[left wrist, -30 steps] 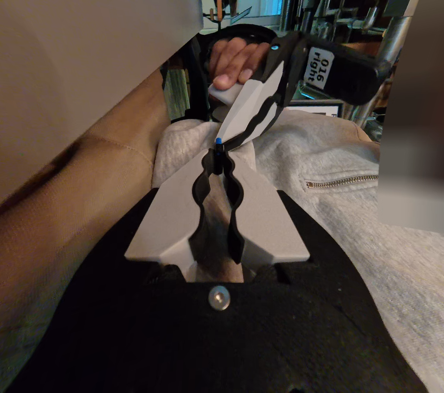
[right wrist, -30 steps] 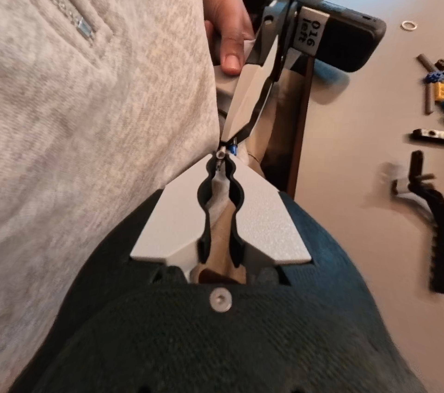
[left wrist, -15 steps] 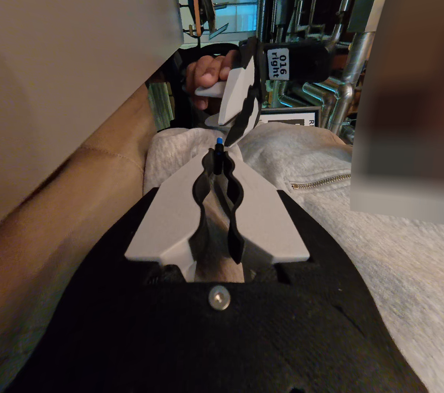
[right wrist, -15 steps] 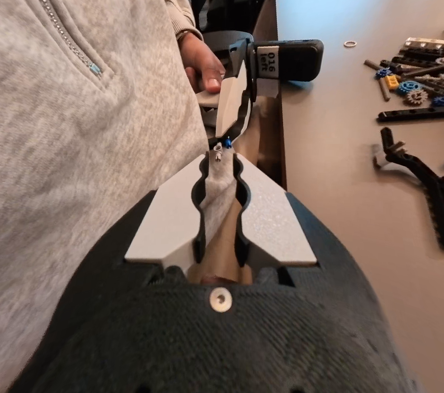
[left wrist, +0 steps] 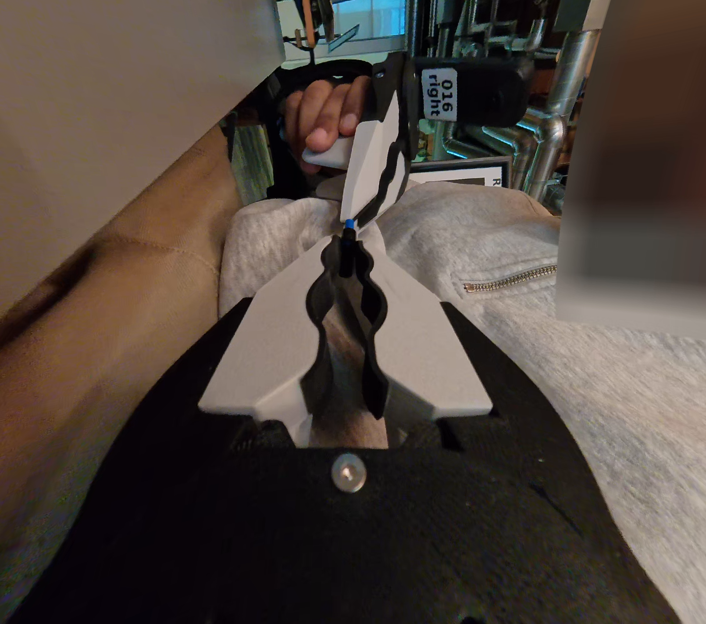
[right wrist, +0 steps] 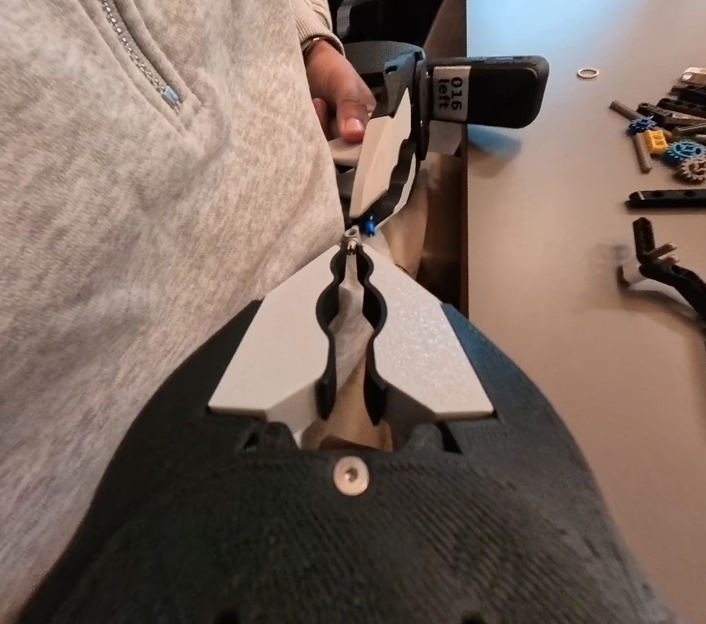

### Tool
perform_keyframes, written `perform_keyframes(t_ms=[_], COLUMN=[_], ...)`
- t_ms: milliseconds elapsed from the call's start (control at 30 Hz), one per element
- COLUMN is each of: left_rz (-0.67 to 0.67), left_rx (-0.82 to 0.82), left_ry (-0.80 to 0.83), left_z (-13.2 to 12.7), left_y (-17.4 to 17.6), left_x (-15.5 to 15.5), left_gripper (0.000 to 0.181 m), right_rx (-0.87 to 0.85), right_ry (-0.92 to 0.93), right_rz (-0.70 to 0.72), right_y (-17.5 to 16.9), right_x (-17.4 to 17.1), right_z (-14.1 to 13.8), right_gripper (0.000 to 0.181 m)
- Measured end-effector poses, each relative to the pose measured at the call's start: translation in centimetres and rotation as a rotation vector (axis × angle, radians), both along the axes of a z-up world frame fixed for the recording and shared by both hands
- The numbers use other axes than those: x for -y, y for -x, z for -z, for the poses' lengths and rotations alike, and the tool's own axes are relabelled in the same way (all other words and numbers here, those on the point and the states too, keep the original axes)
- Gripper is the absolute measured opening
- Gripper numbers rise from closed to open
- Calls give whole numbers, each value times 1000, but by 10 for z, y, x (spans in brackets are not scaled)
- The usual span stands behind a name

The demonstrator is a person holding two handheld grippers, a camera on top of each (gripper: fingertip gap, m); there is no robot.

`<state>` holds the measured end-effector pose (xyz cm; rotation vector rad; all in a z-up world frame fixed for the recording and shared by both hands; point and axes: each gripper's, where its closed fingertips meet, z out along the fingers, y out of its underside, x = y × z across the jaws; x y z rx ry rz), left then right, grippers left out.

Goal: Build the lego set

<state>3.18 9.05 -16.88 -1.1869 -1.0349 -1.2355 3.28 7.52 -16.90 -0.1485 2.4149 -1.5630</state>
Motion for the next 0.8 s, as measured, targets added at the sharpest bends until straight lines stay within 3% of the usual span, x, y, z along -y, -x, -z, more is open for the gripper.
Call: perform_keyframes(t_ms=[333, 800], left_rz=[1, -100], left_rx=[-48, -177], left_ry=[29, 63], left_z=[1, -4], left_y=[-2, -2], left_x=[-1, 3], left_gripper=[7, 7], right_rx=[180, 753], right_ry=[-16, 16], right_rz=[19, 171], right_y=[-2, -1], right_x=[0, 5], right_z=[1, 0], right_gripper=[2, 2])
